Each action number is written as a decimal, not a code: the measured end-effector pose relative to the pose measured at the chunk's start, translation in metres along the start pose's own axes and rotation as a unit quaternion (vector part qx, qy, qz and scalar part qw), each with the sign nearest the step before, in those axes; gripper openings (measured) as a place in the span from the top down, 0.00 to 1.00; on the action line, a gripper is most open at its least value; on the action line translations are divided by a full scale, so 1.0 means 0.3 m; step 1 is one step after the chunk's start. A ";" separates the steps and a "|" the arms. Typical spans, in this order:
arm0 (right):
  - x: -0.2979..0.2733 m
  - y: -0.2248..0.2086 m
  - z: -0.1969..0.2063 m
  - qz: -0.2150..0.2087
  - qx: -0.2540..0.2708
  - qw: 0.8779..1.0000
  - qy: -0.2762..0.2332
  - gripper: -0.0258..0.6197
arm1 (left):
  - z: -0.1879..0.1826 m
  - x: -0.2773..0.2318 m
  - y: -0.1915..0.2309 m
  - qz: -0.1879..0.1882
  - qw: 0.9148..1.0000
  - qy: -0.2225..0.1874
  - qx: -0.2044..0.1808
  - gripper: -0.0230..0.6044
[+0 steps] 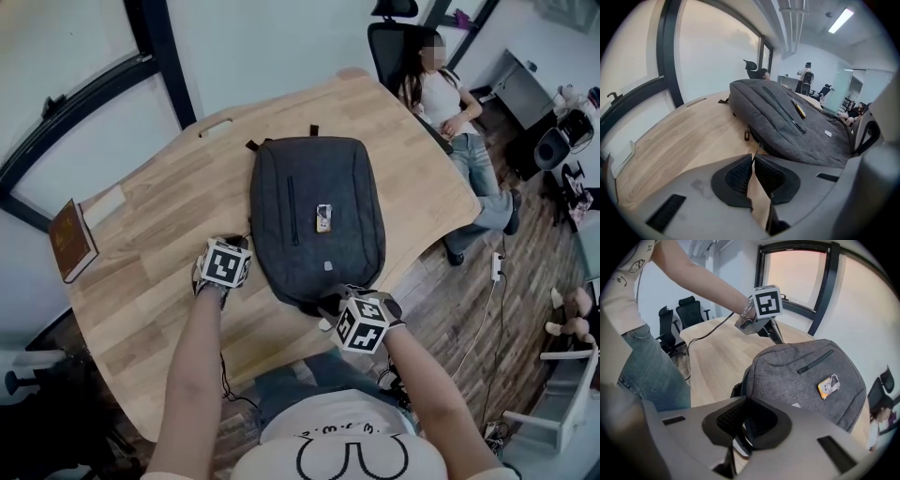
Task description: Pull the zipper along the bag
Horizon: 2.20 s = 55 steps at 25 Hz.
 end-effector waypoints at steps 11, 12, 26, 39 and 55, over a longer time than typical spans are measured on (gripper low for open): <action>0.005 -0.044 0.029 -0.038 0.034 0.999 -0.005 0.85 | -0.078 -0.060 0.048 -0.003 1.000 0.000 0.015 0.91; 0.009 -0.055 0.042 -0.036 0.034 0.999 -0.005 0.85 | -0.074 -0.056 0.043 0.000 1.000 -0.003 0.012 0.91; 0.004 -0.232 0.106 0.100 0.016 0.995 0.022 0.80 | -0.001 0.036 0.029 -0.044 0.999 -0.011 -0.009 0.90; 0.188 -0.259 0.036 0.141 -0.236 0.953 -0.126 0.41 | 0.060 0.346 -0.097 -0.025 0.985 -0.168 0.035 0.66; 0.506 0.033 -0.144 0.336 -0.351 0.821 -0.299 0.88 | 0.100 0.718 -0.141 -0.060 0.936 -0.344 0.033 0.94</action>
Point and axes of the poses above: the fingertips, and each gripper's own axes: x backward along the fingers, y to its left, z out of its underside, the point moved 10 cm from there along x, backward along the fingers, and after that the axes turned 4 degrees about y, right-handed, at the moved point
